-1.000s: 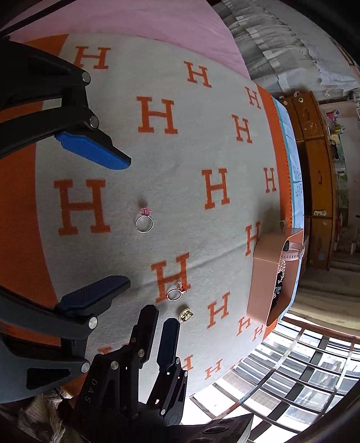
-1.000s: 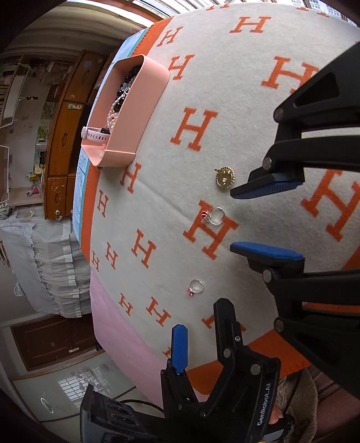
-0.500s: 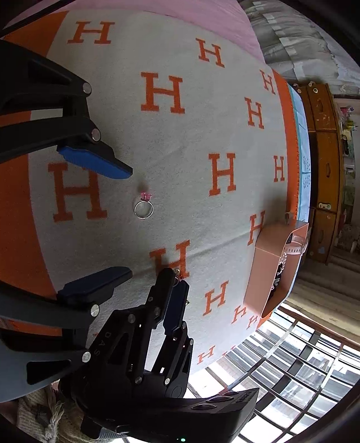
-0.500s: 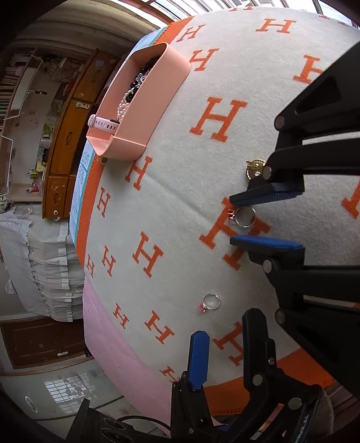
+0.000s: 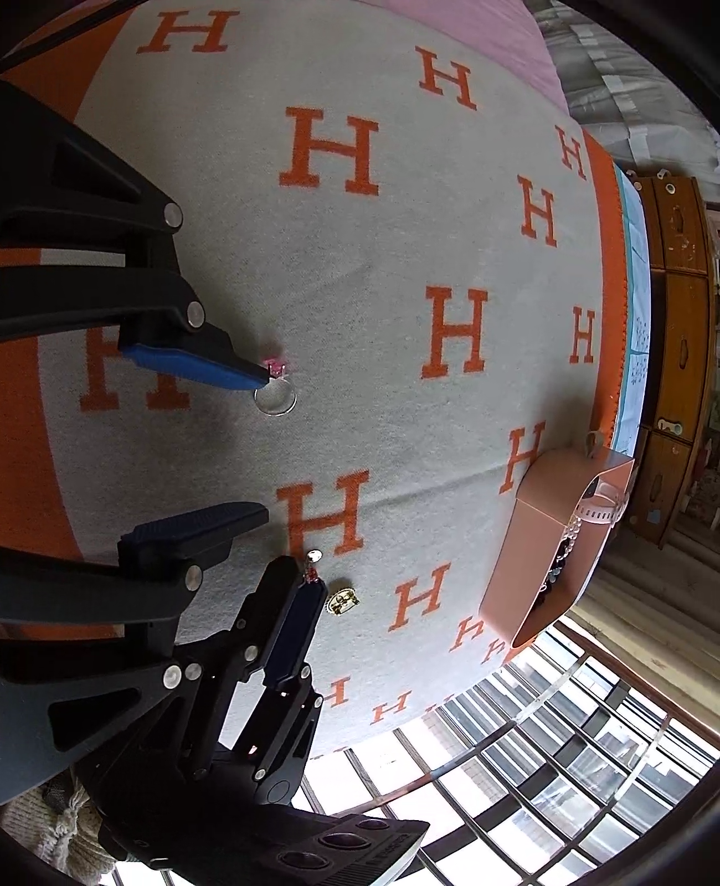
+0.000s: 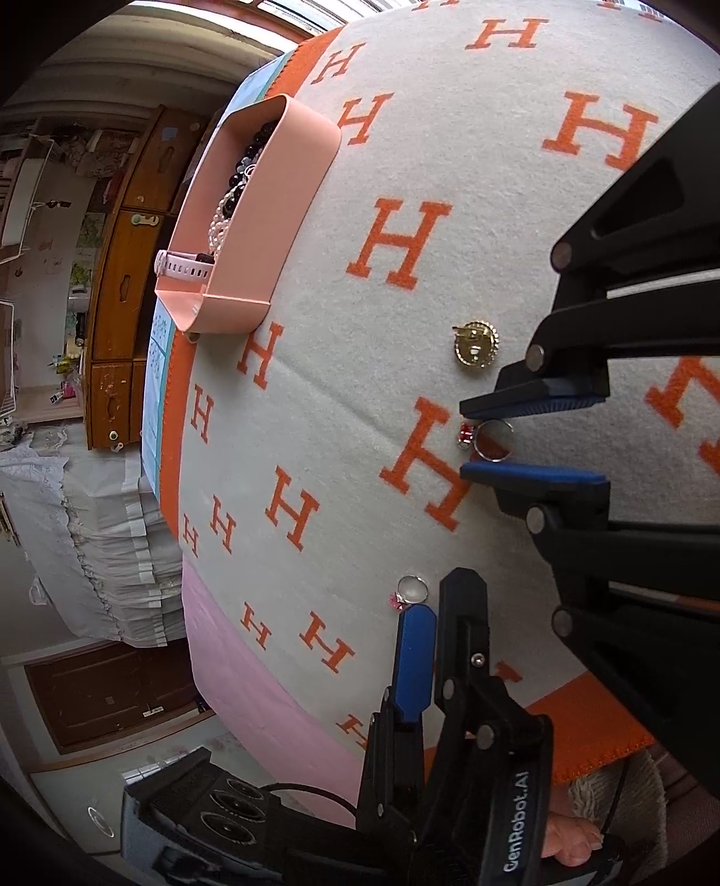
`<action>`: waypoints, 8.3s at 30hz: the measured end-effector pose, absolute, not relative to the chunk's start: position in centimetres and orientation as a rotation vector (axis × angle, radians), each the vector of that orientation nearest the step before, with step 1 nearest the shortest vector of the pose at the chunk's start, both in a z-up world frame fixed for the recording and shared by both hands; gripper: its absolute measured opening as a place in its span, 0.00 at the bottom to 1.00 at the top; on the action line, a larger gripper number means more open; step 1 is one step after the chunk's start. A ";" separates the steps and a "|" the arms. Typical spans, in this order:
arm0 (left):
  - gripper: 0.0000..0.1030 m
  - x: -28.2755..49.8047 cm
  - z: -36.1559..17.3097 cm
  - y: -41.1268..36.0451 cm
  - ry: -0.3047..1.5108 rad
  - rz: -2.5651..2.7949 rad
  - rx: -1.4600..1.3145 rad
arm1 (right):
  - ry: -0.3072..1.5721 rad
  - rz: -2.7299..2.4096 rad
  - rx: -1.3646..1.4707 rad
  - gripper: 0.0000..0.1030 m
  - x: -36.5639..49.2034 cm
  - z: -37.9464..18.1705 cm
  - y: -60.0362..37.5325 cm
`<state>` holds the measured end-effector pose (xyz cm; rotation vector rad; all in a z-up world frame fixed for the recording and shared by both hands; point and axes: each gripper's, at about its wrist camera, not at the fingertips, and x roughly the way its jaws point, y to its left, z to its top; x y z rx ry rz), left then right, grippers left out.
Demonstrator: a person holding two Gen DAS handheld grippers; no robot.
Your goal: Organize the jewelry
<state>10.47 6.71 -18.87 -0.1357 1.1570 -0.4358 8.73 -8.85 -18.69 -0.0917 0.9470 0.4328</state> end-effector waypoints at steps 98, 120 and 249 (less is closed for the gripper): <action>0.91 26.7 -6.9 -7.4 0.679 -0.269 0.211 | 0.953 0.058 0.235 0.17 27.4 -11.3 -23.5; 0.99 14.1 -7.8 -0.3 0.704 -0.229 0.142 | 0.849 0.138 0.132 0.35 13.7 -9.5 -18.1; 0.99 12.6 -9.3 0.4 0.811 -0.173 0.197 | 0.903 0.062 0.244 0.31 14.9 -10.1 -18.4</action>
